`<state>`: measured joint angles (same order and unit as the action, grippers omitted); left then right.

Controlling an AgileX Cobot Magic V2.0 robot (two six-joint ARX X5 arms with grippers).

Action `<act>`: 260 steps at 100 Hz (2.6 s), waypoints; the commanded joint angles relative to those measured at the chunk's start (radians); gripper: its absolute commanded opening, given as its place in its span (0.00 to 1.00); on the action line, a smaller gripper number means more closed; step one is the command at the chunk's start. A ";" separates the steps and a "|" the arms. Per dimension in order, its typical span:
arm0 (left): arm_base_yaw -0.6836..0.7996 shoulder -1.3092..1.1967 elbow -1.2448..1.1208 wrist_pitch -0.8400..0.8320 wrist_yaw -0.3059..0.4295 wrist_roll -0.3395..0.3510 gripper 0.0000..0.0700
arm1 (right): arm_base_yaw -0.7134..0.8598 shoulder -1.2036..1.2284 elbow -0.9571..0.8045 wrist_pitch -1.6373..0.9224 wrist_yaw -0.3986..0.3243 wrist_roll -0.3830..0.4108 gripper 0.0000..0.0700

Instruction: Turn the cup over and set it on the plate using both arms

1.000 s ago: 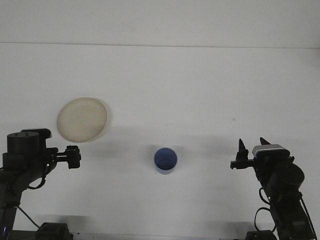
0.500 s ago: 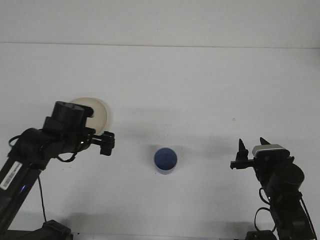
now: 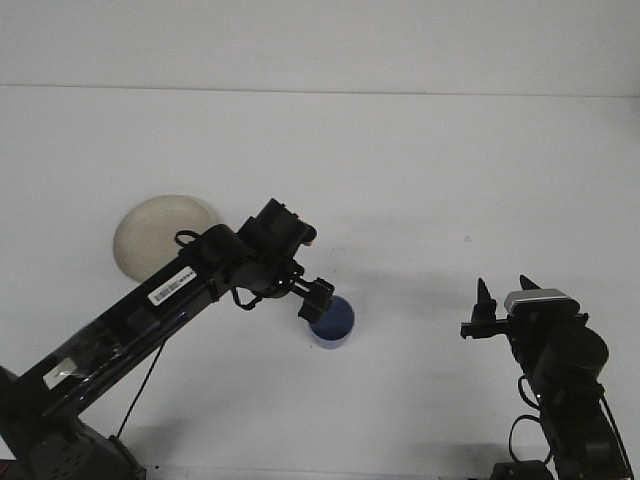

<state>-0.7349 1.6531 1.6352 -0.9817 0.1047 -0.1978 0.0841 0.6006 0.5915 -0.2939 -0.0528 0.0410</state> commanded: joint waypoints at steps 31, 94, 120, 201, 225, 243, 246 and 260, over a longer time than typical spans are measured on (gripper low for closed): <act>-0.039 0.164 0.049 0.003 0.000 0.018 0.78 | 0.002 0.001 0.004 0.007 0.000 -0.004 0.66; -0.038 0.275 0.049 0.009 -0.001 0.053 0.64 | 0.002 0.001 0.004 0.002 0.001 -0.004 0.66; -0.039 0.297 0.049 0.002 -0.002 0.076 0.29 | 0.002 0.001 0.004 0.002 0.000 -0.004 0.66; 0.106 0.264 0.267 -0.211 -0.158 0.155 0.01 | 0.002 0.001 0.004 0.002 0.001 -0.004 0.66; 0.322 0.247 0.380 -0.244 -0.221 0.161 0.01 | 0.002 0.001 0.004 0.003 0.001 -0.004 0.66; 0.515 0.248 0.380 -0.247 -0.222 0.161 0.01 | 0.002 0.001 0.004 0.002 0.001 -0.004 0.66; 0.538 0.248 0.380 -0.246 -0.222 0.161 0.01 | 0.002 0.001 0.004 0.003 0.001 -0.004 0.66; 0.653 0.248 0.374 -0.251 -0.222 0.167 0.01 | 0.002 0.001 0.004 0.003 0.001 -0.004 0.66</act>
<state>-0.1051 1.8866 1.9926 -1.2285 -0.1101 -0.0422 0.0841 0.6006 0.5915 -0.3008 -0.0525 0.0406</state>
